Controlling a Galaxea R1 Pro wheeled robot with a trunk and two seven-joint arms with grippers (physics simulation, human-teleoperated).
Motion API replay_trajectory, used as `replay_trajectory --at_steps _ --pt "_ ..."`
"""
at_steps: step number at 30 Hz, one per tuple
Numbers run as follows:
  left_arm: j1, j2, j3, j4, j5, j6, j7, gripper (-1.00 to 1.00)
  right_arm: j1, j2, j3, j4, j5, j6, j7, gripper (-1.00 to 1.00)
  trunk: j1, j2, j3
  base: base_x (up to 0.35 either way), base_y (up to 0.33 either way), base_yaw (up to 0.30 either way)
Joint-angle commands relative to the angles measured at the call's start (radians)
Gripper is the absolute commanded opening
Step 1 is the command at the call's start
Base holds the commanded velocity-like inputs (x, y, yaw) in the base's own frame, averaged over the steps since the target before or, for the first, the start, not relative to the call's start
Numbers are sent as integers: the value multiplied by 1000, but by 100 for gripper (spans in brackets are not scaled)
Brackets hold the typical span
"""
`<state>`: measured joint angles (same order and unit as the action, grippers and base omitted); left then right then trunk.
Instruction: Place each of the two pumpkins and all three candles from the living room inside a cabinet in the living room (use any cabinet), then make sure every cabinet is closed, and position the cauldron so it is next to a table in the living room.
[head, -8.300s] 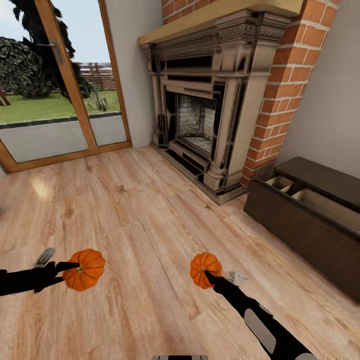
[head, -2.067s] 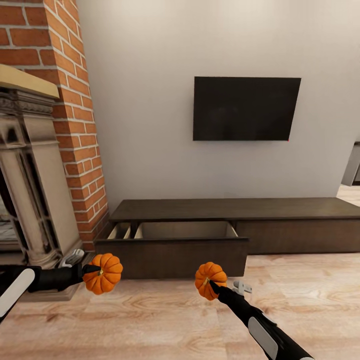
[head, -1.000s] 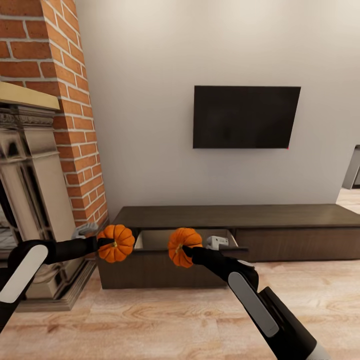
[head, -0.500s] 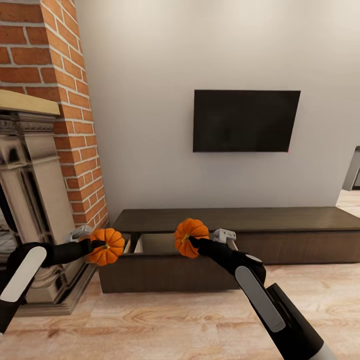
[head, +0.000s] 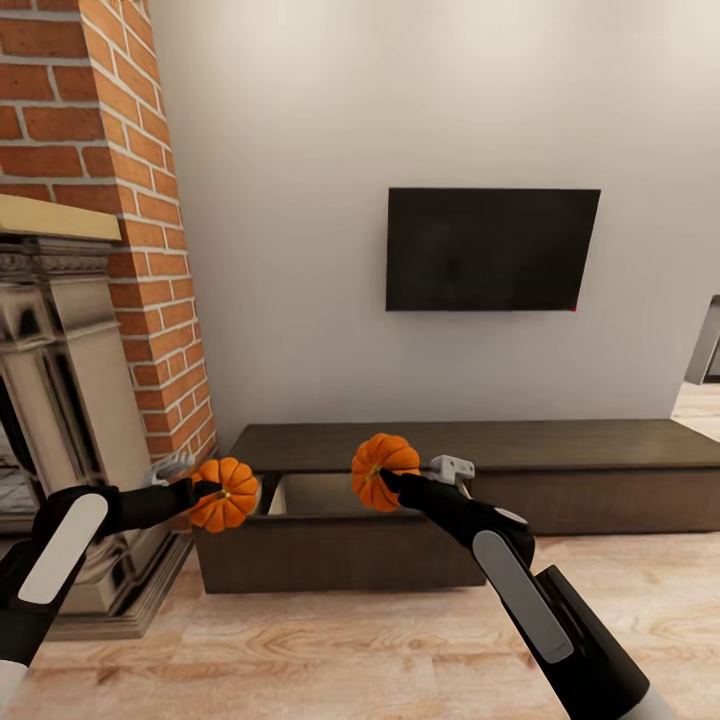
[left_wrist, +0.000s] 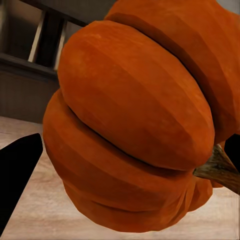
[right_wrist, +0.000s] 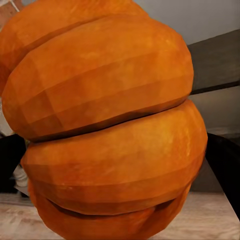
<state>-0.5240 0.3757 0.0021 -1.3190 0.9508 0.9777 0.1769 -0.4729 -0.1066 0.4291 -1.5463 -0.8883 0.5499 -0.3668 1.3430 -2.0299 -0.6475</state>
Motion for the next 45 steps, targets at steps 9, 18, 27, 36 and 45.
replay_trajectory --at_steps 9,18,27,36,45 --pt "-1 -39 -9 -1 -1 4 21 -100 -1 2 2 6 -14 -1 -16 -100 -35 63 27 0 0 0" --pt "0 -72 -38 -2 -44 -25 27 -100 -1 3 -58 29 -14 2 -24 -100 -69 126 55 0 0 0" --pt "0 -87 -65 -13 -54 -39 87 -100 0 2 -66 53 -14 1 -24 -100 -88 161 71 0 0 0" --pt "7 -87 -77 -57 -52 -39 90 -100 -2 2 -64 94 -12 -29 -23 -100 -88 161 71 187 0 0" --pt "7 -87 -79 -54 -52 -39 90 -100 -4 2 -64 124 -9 -43 -24 -100 -88 161 71 329 -34 0"
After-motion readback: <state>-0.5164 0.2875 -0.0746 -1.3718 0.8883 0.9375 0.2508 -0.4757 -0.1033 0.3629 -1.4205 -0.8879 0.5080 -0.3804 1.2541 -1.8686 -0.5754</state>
